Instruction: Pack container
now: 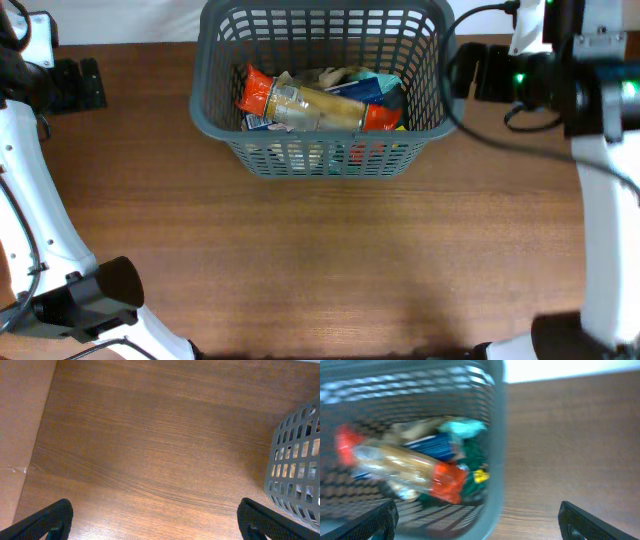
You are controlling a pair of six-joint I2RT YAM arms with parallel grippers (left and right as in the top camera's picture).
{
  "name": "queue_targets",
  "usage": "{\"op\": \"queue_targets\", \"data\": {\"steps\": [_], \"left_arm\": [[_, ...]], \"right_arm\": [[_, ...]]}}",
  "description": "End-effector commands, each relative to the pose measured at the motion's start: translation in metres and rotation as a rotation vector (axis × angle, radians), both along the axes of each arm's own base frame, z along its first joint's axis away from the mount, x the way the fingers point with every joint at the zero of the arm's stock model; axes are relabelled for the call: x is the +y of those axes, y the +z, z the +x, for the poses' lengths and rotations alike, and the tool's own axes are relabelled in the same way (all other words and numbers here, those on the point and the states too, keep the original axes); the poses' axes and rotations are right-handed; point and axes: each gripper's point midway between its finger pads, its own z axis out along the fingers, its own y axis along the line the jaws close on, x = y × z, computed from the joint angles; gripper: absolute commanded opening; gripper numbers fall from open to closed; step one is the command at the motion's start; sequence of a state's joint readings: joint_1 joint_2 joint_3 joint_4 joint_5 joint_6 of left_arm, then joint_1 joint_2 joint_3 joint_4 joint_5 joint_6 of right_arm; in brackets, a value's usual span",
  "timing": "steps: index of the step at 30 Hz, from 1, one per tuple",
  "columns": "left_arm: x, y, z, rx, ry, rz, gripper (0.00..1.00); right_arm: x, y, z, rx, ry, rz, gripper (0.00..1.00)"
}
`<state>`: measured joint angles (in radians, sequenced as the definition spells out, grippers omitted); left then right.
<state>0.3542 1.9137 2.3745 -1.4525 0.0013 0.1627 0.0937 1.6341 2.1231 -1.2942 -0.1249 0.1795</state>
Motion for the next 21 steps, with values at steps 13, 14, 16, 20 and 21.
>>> {"op": "queue_targets", "data": {"steps": [13, 14, 16, 20, 21], "left_arm": [[0.000, -0.004, 0.001, 0.003, 0.009, -0.022, 0.99], [0.000, -0.004, 0.001, 0.004, 0.009, -0.021, 0.99], [0.000, -0.004, 0.001, 0.003, 0.009, -0.022, 0.99], [0.000, -0.004, 0.001, 0.003, 0.009, -0.021, 0.99], [0.000, -0.004, 0.001, 0.003, 0.009, -0.021, 0.99]], "right_arm": [[-0.036, 0.115, -0.097, -0.555, -0.097, -0.003, 0.99], [-0.040, 0.117, -0.103, -0.608, -0.112, -0.004, 0.99], [-0.048, 0.118, -0.115, -0.704, -0.144, -0.010, 0.99], [-0.070, 0.110, -0.143, -0.908, -0.260, -0.038, 0.99], [-0.073, 0.105, -0.150, -0.951, -0.284, -0.041, 0.99]]}}
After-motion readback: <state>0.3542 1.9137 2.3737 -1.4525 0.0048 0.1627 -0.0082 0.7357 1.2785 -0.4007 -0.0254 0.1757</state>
